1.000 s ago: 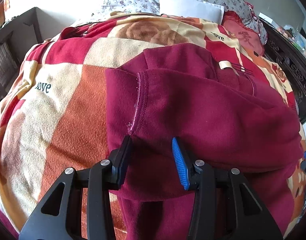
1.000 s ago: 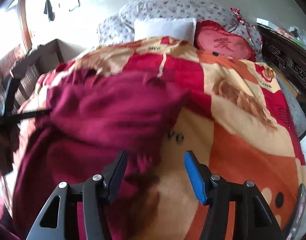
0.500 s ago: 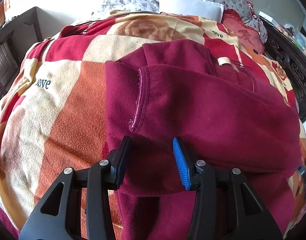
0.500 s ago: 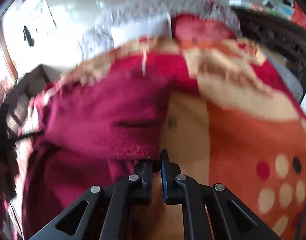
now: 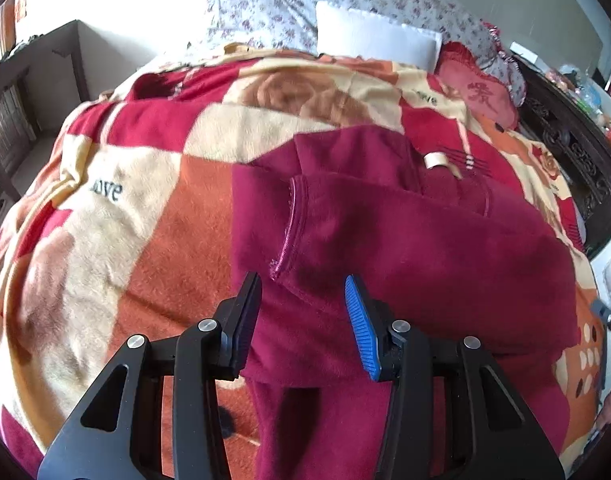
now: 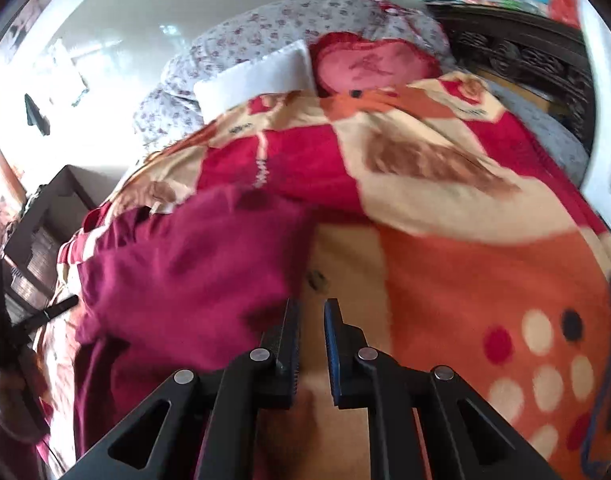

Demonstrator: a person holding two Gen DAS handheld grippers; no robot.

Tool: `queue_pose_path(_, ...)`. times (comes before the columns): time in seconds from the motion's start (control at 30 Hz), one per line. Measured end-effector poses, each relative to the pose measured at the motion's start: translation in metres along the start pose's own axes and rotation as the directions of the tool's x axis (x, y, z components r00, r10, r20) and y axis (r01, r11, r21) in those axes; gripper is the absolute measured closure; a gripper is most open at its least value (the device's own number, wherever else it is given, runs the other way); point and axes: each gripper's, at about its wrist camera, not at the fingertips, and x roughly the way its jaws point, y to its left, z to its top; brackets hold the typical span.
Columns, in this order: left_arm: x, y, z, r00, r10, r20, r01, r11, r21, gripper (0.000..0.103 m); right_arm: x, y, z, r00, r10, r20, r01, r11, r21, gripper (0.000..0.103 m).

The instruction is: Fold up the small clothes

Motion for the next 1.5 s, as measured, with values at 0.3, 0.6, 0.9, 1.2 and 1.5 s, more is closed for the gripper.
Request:
queue_pose_path(0.3, 0.04, -0.013, -0.004, 0.998, 0.031, -0.06, -0.029, 0.999, 0.018, 0.057, 0.081, 0.036, 0.03, 0.997, -0.052, -0.062, 0.04, 0.983, -0.179, 0.093)
queue_pose_path(0.6, 0.023, 0.004, -0.006, 0.999, -0.001, -0.047, 0.0, 1.0, -0.025, 0.057, 0.055, -0.007, 0.04, 1.0, 0.019, -0.011, -0.019, 1.0, 0.005, 0.033)
queue_pose_path(0.9, 0.016, 0.017, -0.004, 0.999, 0.014, -0.04, -0.016, 0.998, -0.054, 0.057, 0.098, 0.0, 0.058, 0.987, 0.154, -0.055, -0.155, 0.988, -0.015, 0.08)
queue_pose_path(1.2, -0.003, 0.013, -0.006, 1.0, -0.005, -0.002, 0.005, 0.999, -0.046, 0.057, 0.108, 0.03, 0.081, 0.998, -0.068, 0.013, 0.069, 0.965, -0.253, 0.092)
queue_pose_path(1.5, -0.015, 0.013, -0.03, 1.0, 0.02, -0.024, -0.021, 1.0, -0.002, 0.057, 0.067, 0.012, 0.073, 0.998, -0.066, 0.025, 0.069, 0.984, -0.166, 0.055)
